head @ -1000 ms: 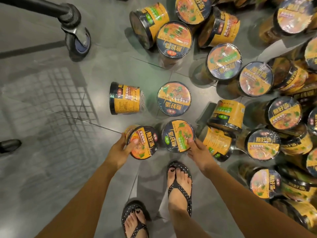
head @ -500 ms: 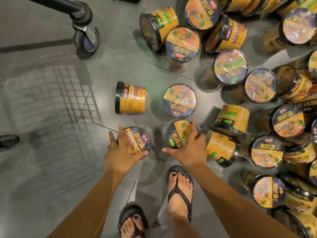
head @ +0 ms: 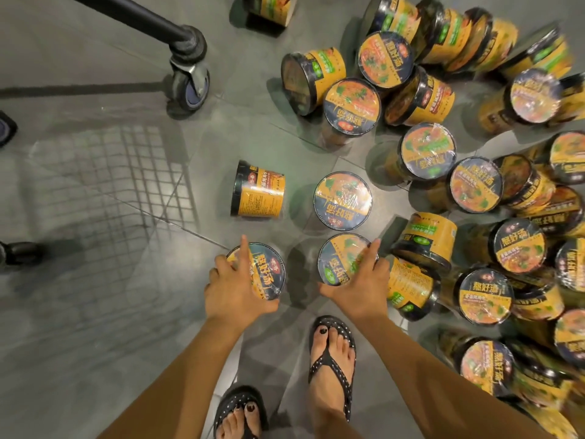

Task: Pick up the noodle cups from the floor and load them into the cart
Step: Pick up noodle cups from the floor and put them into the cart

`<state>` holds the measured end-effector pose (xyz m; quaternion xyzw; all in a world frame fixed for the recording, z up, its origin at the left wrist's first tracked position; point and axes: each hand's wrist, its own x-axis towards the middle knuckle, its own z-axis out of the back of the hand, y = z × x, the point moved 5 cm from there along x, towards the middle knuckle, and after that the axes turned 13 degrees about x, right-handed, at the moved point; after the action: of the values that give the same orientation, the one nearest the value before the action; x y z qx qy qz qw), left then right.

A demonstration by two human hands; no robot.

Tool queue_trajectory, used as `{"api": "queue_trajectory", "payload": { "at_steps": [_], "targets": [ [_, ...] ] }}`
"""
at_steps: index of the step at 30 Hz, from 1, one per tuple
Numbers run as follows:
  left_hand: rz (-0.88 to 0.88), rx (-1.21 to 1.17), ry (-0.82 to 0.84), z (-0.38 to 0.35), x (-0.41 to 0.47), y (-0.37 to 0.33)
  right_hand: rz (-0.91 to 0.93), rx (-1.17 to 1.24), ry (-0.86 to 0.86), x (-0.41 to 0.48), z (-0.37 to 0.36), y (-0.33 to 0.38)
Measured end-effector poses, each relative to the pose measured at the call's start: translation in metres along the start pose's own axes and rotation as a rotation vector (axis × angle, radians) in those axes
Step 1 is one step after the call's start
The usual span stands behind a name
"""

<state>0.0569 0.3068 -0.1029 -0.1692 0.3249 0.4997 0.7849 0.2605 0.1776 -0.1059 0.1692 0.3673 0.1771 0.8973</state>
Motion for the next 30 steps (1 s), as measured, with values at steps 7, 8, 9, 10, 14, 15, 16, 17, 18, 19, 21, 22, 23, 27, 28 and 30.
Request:
{"api": "queue_trajectory", "payload": {
  "at_steps": [7,8,9,10,14,15,16,17,18,19,21,22,23,27,28,30],
  "targets": [
    [0.027,-0.025,0.01,0.073,-0.085,0.037,0.065,-0.029,0.086,-0.071,0.056,0.057],
    [0.039,-0.032,0.02,0.086,-0.099,0.042,0.077,-0.043,0.109,-0.082,0.066,0.069],
    [0.058,-0.045,0.029,0.098,-0.112,0.047,0.087,-0.065,0.138,-0.094,0.075,0.081],
    [0.081,-0.059,0.036,0.111,-0.125,0.053,0.099,-0.099,0.169,-0.105,0.084,0.093],
    [0.171,-0.121,0.034,0.163,-0.179,0.071,0.251,-0.196,0.238,-0.147,0.124,0.143],
    [0.19,-0.148,0.03,0.176,-0.193,0.075,0.268,-0.218,0.271,-0.158,0.134,0.155],
    [0.206,-0.172,0.023,0.188,-0.207,0.079,0.279,-0.233,0.297,-0.169,0.146,0.167],
    [0.222,-0.193,0.015,0.201,-0.22,0.083,0.294,-0.241,0.31,-0.179,0.157,0.178],
    [0.24,-0.211,0.012,0.212,-0.235,0.087,0.312,-0.248,0.315,-0.189,0.168,0.189],
    [0.258,-0.229,0.008,0.224,-0.249,0.091,0.327,-0.257,0.318,-0.199,0.179,0.2],
    [0.3,-0.264,0.002,0.246,-0.277,0.098,0.35,-0.262,0.329,-0.22,0.2,0.219],
    [0.318,-0.279,-0.001,0.257,-0.291,0.101,0.369,-0.26,0.338,-0.23,0.209,0.229],
    [0.333,-0.29,-0.004,0.267,-0.306,0.105,0.394,-0.263,0.348,-0.24,0.217,0.238],
    [0.386,-0.348,-0.039,0.303,-0.355,0.12,0.478,-0.3,0.388,-0.277,0.245,0.277],
    [0.409,-0.384,-0.047,0.309,-0.367,0.125,0.492,-0.305,0.392,-0.285,0.251,0.286],
    [0.452,-0.454,-0.076,0.321,-0.39,0.134,0.505,-0.311,0.399,-0.302,0.259,0.304]
  ]
}}
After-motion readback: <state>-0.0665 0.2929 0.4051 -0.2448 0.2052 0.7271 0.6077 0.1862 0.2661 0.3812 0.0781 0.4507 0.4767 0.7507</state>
